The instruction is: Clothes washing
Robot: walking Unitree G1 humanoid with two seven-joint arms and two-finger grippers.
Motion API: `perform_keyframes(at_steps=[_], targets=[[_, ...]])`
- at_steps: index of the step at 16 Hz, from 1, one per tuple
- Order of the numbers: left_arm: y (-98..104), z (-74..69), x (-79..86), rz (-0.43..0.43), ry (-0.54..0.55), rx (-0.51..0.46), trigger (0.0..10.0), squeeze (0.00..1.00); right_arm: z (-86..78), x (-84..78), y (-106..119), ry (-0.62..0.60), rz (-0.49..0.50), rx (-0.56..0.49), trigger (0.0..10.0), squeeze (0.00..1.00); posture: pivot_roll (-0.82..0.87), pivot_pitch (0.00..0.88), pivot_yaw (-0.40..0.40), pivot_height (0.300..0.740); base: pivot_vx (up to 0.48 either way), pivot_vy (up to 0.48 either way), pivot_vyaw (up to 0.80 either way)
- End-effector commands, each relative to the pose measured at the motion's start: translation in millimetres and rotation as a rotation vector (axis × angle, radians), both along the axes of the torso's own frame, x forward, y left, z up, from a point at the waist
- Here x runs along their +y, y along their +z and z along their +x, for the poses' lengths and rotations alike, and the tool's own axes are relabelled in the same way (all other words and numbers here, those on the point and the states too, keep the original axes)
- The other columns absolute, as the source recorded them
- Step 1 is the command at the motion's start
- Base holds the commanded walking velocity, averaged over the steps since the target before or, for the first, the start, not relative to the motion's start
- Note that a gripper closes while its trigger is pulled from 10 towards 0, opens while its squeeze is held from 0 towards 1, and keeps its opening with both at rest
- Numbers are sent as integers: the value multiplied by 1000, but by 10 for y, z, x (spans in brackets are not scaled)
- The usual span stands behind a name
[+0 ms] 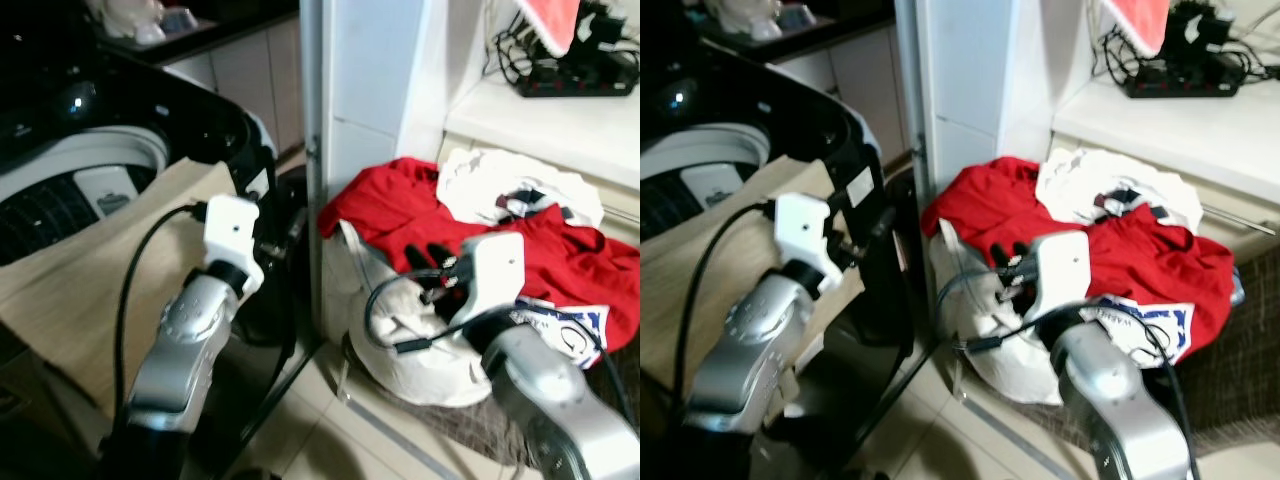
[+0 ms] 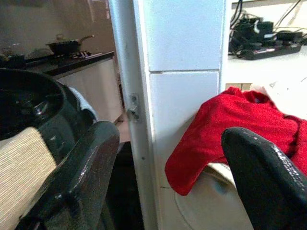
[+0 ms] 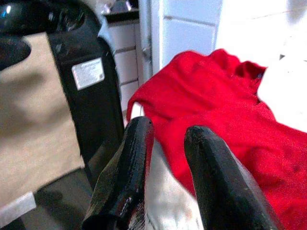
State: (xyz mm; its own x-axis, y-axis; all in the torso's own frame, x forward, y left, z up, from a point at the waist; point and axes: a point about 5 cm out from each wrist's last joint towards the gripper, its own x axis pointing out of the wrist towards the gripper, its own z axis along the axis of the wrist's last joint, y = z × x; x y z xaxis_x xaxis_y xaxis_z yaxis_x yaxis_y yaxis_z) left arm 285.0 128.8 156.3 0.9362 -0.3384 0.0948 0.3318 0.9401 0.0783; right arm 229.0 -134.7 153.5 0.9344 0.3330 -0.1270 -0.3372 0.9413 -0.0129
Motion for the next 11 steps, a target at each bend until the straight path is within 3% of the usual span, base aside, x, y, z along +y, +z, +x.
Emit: perform_keyframes(at_steps=[1,3,9,11], targets=[[41,-23,56,-5,32,-7,10000,0,-9,33,3,24,-12,-17,10000,0,-129,0,54,740,341,0,663],[30,-82,31,-3,16,-10,10000,0,-24,40,7,28,-6,-31,10000,0,-126,0,44,740,345,0,731],[72,-112,3,10,-5,-17,10000,0,-67,63,-37,43,50,-18,10000,0,-118,0,47,740,352,0,0],[74,-106,8,8,-3,-15,10000,0,-80,71,-41,37,63,-13,10000,0,-118,0,47,740,347,0,-800]])
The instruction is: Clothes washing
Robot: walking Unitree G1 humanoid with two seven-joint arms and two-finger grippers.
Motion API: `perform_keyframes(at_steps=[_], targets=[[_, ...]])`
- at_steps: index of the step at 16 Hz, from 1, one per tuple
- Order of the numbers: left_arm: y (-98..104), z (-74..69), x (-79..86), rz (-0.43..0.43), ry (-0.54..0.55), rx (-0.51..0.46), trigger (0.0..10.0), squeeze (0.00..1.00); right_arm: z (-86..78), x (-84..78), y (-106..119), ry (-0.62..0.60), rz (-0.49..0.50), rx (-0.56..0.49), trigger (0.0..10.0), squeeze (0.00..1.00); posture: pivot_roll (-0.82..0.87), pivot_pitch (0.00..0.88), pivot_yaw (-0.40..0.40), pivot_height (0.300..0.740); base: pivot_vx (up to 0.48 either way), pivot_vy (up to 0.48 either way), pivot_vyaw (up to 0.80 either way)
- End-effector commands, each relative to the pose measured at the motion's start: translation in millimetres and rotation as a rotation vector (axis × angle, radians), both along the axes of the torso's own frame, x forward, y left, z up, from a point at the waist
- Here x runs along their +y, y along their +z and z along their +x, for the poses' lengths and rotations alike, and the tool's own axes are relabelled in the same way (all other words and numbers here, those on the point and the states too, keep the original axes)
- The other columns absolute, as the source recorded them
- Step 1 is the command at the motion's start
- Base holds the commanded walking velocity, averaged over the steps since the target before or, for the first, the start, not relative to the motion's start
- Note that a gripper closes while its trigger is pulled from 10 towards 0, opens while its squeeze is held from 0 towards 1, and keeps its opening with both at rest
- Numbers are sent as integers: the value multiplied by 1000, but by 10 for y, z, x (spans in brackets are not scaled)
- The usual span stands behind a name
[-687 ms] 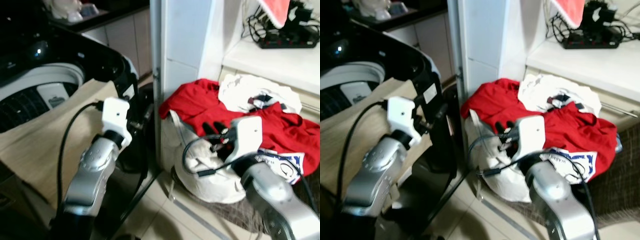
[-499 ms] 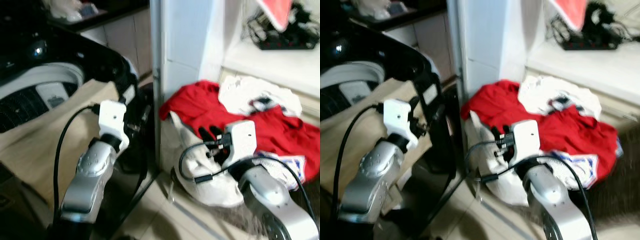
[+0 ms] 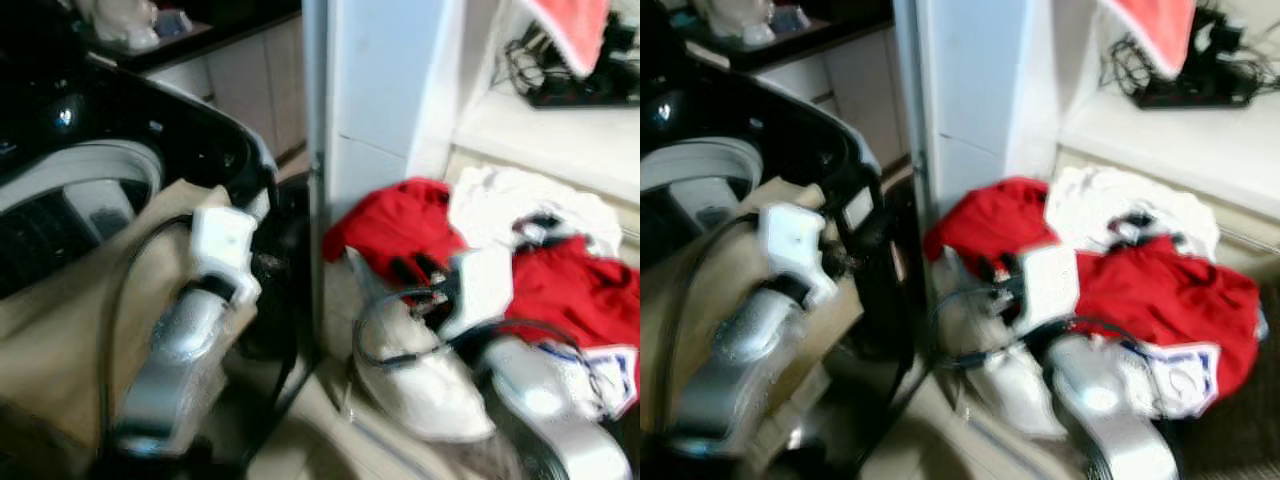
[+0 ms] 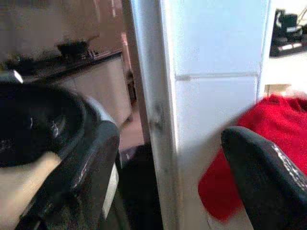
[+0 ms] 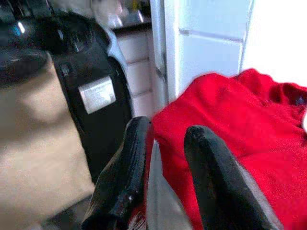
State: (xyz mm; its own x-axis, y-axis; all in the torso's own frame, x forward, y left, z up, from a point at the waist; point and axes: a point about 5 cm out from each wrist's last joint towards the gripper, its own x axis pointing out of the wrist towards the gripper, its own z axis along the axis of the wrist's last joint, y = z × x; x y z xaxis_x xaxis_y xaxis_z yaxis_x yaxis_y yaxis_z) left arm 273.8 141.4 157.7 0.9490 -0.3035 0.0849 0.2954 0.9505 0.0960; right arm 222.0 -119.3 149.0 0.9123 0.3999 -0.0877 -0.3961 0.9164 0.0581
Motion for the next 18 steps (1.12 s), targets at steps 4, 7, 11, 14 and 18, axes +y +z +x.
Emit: perform_keyframes(at_steps=[4,7,11,14,18], targets=[[34,5,-133,-56,-48,19,10000,0,-38,-69,47,-26,-31,-20,10000,0,-130,0,70,740,151,0,-200],[1,11,-120,-69,-46,65,10000,0,-50,-88,32,-54,-40,22,10000,0,-131,0,74,740,0,0,0],[-51,-14,-144,-54,-72,105,10000,0,-33,-103,90,-58,-68,25,10000,0,-132,0,68,740,0,0,0],[-55,2,-154,-57,-62,118,10000,0,20,-130,138,-71,-93,14,10000,0,-131,0,63,740,0,0,0],[-62,-3,-154,-46,-57,104,10000,0,34,-167,149,-74,-203,-21,10000,0,-128,0,56,740,0,0,0]])
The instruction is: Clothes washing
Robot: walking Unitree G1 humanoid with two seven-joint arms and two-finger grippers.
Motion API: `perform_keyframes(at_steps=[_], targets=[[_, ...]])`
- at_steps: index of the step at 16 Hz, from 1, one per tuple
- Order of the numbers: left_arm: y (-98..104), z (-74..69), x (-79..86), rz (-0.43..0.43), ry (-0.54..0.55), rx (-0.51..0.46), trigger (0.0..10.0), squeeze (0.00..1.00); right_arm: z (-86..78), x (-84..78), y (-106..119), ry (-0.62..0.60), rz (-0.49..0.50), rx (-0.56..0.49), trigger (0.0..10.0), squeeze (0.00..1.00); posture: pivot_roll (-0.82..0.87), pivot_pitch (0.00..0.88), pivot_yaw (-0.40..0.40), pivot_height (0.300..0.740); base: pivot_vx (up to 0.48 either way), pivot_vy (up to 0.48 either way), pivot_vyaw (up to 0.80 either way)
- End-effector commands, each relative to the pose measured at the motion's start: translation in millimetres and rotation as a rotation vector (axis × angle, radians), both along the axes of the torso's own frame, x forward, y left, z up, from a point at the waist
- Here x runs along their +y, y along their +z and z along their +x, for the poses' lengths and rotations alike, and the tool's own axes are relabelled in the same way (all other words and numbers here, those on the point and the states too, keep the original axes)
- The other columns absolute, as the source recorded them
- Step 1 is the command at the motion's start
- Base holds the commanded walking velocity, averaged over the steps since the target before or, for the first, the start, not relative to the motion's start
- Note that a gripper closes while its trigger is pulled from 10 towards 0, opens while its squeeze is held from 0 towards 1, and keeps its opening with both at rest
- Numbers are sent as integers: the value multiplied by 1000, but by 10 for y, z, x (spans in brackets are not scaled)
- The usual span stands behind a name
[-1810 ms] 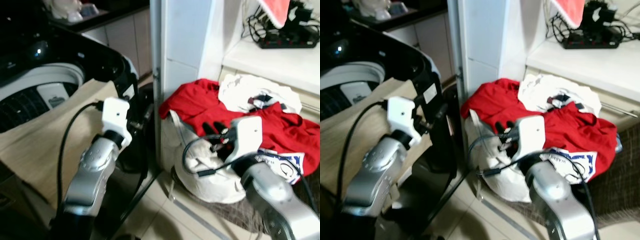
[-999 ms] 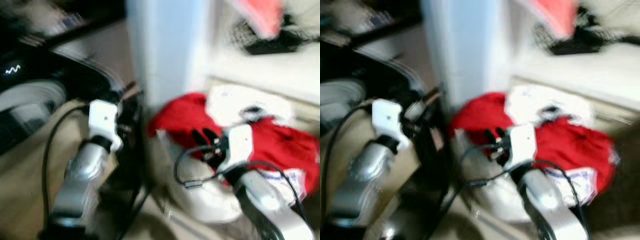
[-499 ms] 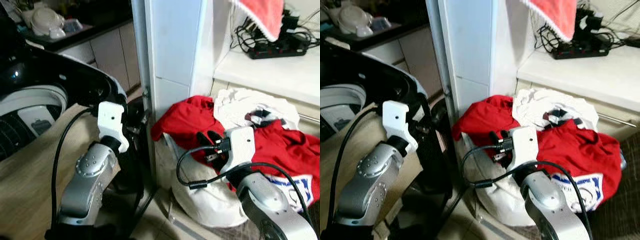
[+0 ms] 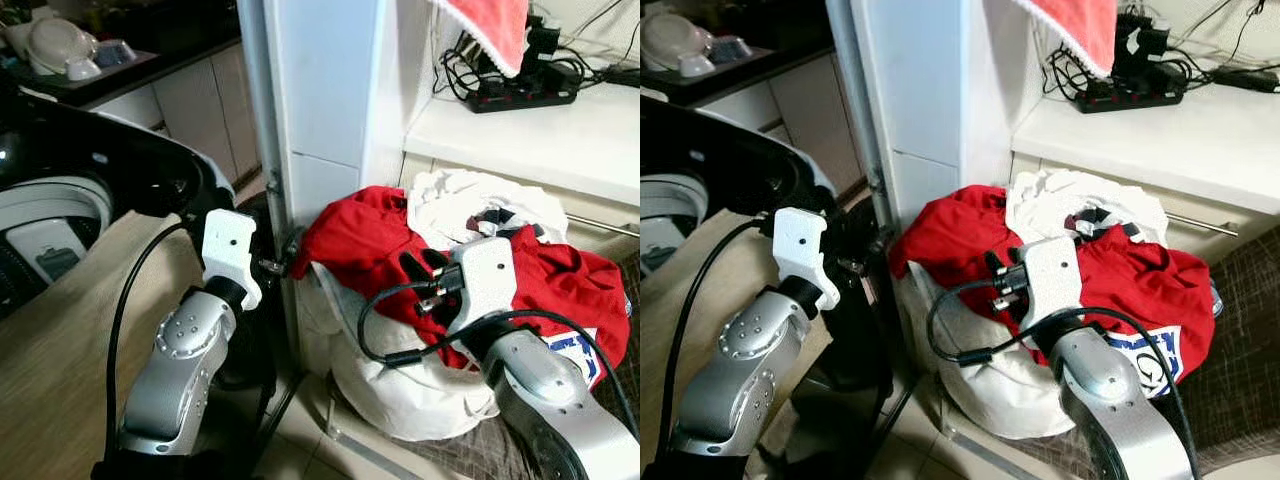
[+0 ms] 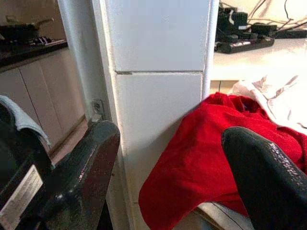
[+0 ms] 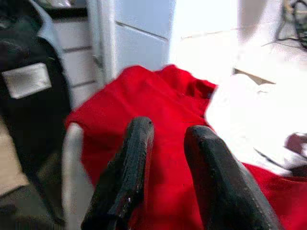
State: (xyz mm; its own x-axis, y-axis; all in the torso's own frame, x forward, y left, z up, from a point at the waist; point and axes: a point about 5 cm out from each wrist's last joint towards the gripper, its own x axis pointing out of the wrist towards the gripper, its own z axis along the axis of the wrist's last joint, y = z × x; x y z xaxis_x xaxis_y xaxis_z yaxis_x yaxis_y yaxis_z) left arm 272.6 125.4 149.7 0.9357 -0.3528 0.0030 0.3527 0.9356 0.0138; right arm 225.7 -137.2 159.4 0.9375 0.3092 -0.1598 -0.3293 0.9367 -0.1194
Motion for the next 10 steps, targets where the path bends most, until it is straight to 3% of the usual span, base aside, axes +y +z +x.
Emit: perform_keyframes(at_steps=[1,3,4,6,9,10], targets=[[19,-9,1,2,-17,-10,10000,0,7,-46,14,-54,-9,15,10000,0,-129,0,56,740,0,0,0],[41,-72,-54,-26,-115,-30,10000,0,62,-233,-11,-223,53,76,10000,0,-129,0,56,740,0,0,0],[50,-101,-99,-23,-187,-36,10000,0,84,-332,1,-274,37,75,10000,0,-129,0,57,740,0,0,0],[28,-128,-127,-14,-231,-44,10000,0,76,-397,0,-288,7,89,10000,1000,-129,0,57,740,0,0,0],[-6,-84,-92,-24,-174,-44,10000,0,47,-396,20,-255,-10,120,10000,1000,-140,0,63,740,0,0,0],[-31,-51,-72,17,-130,-30,10000,0,40,-396,23,-243,-12,127,10000,1000,-145,0,65,740,0,0,0]])
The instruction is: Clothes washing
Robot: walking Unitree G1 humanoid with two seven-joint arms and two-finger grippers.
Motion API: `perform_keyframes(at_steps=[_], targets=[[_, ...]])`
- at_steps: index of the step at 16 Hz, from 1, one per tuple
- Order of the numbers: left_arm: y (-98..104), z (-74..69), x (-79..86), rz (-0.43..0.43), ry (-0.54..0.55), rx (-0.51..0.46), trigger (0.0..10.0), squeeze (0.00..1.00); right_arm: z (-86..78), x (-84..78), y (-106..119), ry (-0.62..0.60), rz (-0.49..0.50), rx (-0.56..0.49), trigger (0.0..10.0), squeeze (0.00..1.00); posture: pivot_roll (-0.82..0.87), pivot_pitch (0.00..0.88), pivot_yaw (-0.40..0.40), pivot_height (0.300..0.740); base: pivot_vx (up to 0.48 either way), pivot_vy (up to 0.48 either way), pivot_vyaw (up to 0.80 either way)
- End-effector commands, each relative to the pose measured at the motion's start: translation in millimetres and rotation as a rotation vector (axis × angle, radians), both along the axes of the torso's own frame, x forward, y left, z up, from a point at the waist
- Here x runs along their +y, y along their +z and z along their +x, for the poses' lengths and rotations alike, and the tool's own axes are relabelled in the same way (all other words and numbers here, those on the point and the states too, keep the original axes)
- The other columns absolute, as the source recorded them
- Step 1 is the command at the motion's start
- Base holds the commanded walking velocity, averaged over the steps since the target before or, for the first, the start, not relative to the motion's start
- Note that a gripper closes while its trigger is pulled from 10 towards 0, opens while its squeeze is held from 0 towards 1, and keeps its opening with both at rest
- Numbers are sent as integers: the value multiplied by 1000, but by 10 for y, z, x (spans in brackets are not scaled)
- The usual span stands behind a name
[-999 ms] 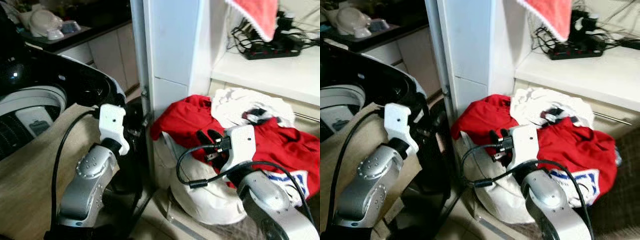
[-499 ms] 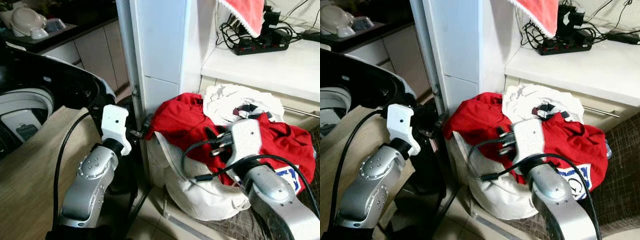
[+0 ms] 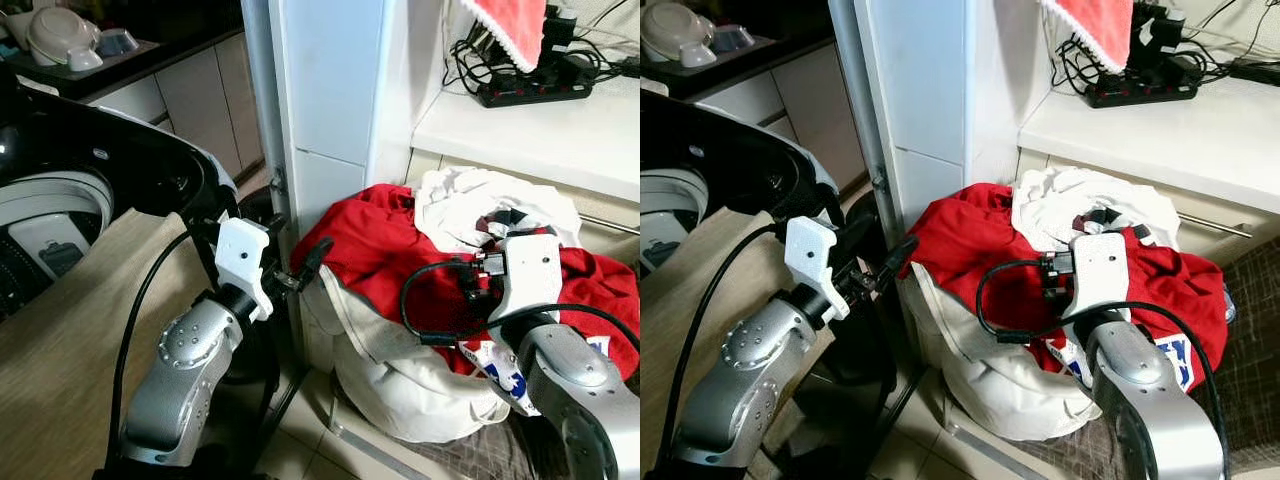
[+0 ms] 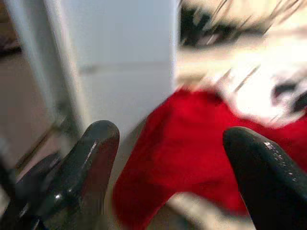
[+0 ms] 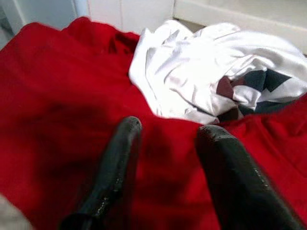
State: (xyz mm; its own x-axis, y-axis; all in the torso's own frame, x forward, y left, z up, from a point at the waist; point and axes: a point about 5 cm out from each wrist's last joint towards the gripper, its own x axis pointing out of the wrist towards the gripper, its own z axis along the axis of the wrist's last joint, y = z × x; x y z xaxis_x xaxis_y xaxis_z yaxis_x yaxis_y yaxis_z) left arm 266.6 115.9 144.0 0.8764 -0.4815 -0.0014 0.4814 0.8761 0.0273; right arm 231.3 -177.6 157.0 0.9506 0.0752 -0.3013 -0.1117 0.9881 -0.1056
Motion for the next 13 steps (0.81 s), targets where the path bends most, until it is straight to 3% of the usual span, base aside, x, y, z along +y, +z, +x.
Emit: perform_keyframes(at_steps=[1,3,4,6,9,13], targets=[[-66,57,34,63,29,70,10000,0,-30,-6,46,22,6,-6,10000,1000,-153,0,70,740,0,0,0],[-21,96,20,54,22,29,10000,0,-48,-29,40,44,-13,7,10000,1000,-153,0,80,740,0,0,0],[-18,123,28,16,40,60,10000,0,-32,-22,77,68,-25,0,10000,1000,-161,0,85,740,0,0,0],[-67,108,65,35,57,65,10000,0,-13,-14,114,95,-37,-8,10000,1000,-163,0,77,740,0,0,0],[-127,107,256,59,132,76,10000,0,49,26,99,152,-44,6,10000,1000,-157,0,58,740,0,0,0],[-64,99,295,92,64,39,10000,0,24,-25,26,164,-87,96,10000,1000,-127,0,57,740,0,0,0]])
